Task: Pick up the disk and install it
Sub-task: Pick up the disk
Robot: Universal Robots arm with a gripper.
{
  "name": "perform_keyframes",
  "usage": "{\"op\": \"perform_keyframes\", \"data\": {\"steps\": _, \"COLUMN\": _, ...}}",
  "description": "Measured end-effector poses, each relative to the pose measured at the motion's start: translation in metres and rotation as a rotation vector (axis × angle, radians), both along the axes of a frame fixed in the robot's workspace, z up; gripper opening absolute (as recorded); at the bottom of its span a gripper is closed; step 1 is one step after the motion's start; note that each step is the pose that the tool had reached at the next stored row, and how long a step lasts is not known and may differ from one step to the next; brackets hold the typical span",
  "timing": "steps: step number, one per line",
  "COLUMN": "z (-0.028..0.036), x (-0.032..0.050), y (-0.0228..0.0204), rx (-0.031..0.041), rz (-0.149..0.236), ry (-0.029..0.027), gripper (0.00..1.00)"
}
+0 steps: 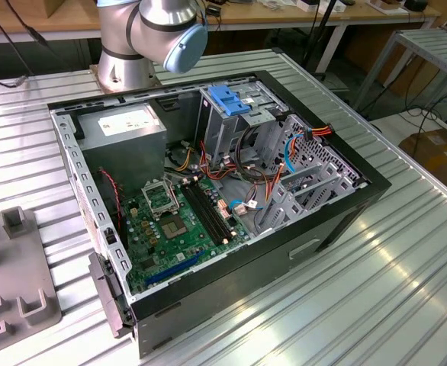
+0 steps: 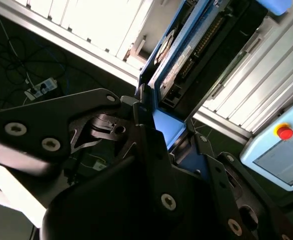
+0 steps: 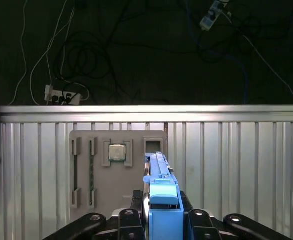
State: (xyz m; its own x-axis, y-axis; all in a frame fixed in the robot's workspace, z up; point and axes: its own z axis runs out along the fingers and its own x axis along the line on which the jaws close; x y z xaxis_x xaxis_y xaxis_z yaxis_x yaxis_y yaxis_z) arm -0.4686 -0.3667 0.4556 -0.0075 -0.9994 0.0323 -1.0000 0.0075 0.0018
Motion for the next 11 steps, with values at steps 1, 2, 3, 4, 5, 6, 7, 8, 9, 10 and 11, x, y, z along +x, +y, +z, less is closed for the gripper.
{"op": "perform_keyframes", "data": {"steps": 1, "z": 0.0023, "x": 0.0, "y": 0.0, "rx": 0.0, "rz": 0.0, "ry": 0.0, "gripper": 0.36}}
{"op": "perform_keyframes", "data": {"steps": 2, "z": 0.0047, "x": 0.0, "y": 0.0, "rx": 0.0, "rz": 0.0, "ry": 0.0, "gripper": 0.36}}
{"op": "perform_keyframes", "data": {"steps": 3, "z": 0.0066, "x": 0.0, "y": 0.0, "rx": -0.0001, "rz": 0.0, "ry": 0.0001, "gripper": 0.36}}
{"op": "perform_keyframes", "data": {"steps": 4, "z": 0.0085, "x": 0.0, "y": 0.0, "rx": 0.0, "rz": 0.0, "ry": 0.0, "gripper": 0.36}}
{"op": "perform_keyframes", "data": {"steps": 5, "z": 0.0106, "x": 0.0, "y": 0.0, "rx": 0.0, "rz": 0.0, "ry": 0.0, "gripper": 0.36}}
{"op": "perform_keyframes", "data": {"steps": 6, "z": 0.0124, "x": 0.0, "y": 0.0, "rx": -0.0001, "rz": 0.0, "ry": 0.0, "gripper": 0.36}}
{"op": "perform_keyframes", "data": {"steps": 7, "z": 0.0144, "x": 0.0, "y": 0.0, "rx": -0.0001, "rz": 0.0, "ry": 0.0, "gripper": 0.36}}
{"op": "perform_keyframes", "data": {"steps": 8, "z": 0.0163, "x": 0.0, "y": 0.0, "rx": -0.0001, "rz": 0.0, "ry": 0.0, "gripper": 0.36}}
{"op": "perform_keyframes", "data": {"steps": 9, "z": 0.0183, "x": 0.0, "y": 0.0, "rx": 0.0, "rz": 0.0, "ry": 0.0, "gripper": 0.36}}
{"op": "perform_keyframes", "data": {"steps": 10, "z": 0.0206, "x": 0.0, "y": 0.0, "rx": 0.0, "rz": 0.0, "ry": 0.0, "gripper": 0.36}}
{"op": "perform_keyframes", "data": {"steps": 11, "z": 0.0228, "x": 0.0, "y": 0.0, "rx": 0.0, "rz": 0.0, "ry": 0.0, "gripper": 0.36}}
